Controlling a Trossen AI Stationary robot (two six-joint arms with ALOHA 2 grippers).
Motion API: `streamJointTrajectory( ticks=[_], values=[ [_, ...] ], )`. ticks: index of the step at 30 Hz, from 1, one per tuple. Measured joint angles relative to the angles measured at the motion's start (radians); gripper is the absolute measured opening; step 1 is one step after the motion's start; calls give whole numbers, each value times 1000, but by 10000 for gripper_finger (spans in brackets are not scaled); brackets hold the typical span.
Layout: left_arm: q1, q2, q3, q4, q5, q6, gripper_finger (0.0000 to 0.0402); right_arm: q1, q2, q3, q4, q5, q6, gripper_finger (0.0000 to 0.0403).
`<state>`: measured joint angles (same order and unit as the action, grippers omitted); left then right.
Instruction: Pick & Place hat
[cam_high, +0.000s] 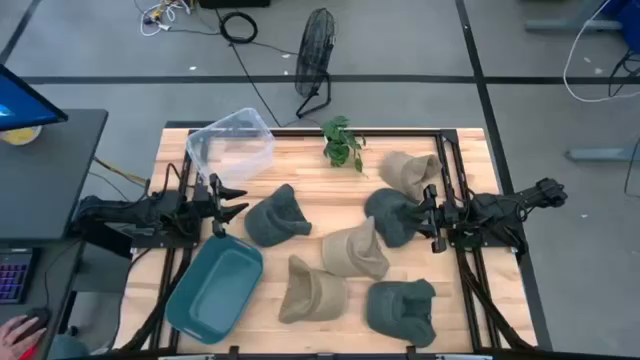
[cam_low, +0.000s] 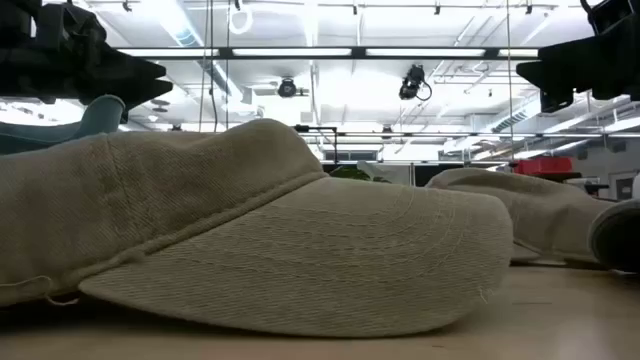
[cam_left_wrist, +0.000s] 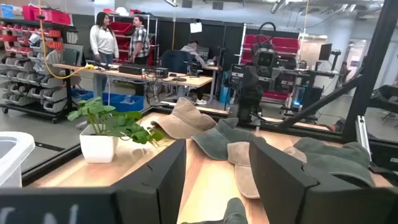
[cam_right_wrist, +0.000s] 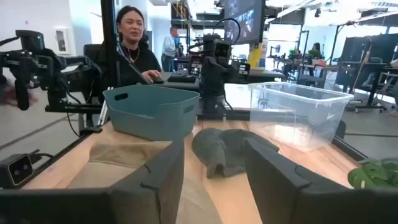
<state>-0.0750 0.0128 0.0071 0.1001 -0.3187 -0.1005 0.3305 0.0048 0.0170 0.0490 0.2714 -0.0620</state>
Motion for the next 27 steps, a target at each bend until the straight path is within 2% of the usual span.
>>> streamJointTrajectory(
  ticks=[14, 27],
  values=[
    [0, 0, 0, 0, 0, -19, 181, 0, 0, 0, 4, 1, 17, 171],
    [0, 0, 0, 0, 0, -19, 181, 0, 0, 0, 164, 247, 156, 171]
  ],
)
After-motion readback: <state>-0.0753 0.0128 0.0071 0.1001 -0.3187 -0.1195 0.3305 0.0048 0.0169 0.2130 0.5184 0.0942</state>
